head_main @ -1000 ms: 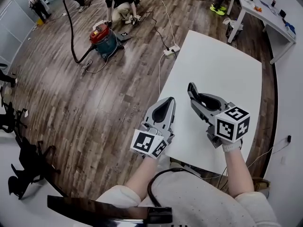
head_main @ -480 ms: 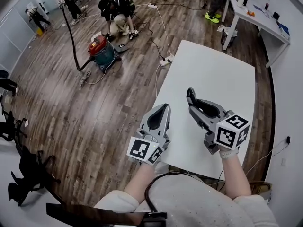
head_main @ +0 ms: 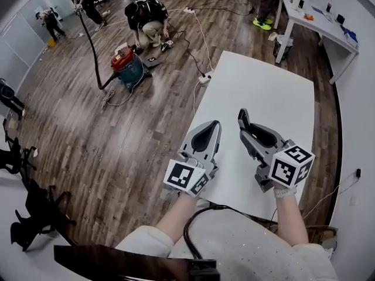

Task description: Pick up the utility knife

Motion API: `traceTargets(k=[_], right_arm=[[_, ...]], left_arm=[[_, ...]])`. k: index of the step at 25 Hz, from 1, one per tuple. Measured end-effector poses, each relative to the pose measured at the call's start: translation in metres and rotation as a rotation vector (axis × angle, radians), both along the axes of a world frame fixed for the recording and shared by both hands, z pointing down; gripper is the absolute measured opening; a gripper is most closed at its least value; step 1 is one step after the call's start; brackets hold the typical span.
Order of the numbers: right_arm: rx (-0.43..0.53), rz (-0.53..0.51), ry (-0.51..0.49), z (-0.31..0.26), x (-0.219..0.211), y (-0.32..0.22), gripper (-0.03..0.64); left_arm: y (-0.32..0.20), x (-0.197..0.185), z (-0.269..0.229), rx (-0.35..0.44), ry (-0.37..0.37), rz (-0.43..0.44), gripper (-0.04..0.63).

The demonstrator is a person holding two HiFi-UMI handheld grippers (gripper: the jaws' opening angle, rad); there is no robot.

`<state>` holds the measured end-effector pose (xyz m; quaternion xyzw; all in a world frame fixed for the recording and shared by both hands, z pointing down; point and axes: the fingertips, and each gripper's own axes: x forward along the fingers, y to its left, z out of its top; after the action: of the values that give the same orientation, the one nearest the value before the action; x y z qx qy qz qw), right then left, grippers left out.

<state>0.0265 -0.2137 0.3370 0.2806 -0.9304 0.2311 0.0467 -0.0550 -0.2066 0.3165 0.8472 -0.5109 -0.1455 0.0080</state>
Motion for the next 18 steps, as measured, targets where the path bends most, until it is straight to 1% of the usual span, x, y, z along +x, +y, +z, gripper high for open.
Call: traceTargets(k=[6,18], right_arm=[[0.004,0.037,-0.021,0.000,0.005,0.000,0.144],[0.013,0.028,-0.014,-0.002,0.001,0.001,0.144]], left_arm=[[0.005,-0.004,0.003,-0.002,-0.007,0.007,0.006],[0.008,-0.011,0.004,-0.006,-0.011,-0.005,0.006]])
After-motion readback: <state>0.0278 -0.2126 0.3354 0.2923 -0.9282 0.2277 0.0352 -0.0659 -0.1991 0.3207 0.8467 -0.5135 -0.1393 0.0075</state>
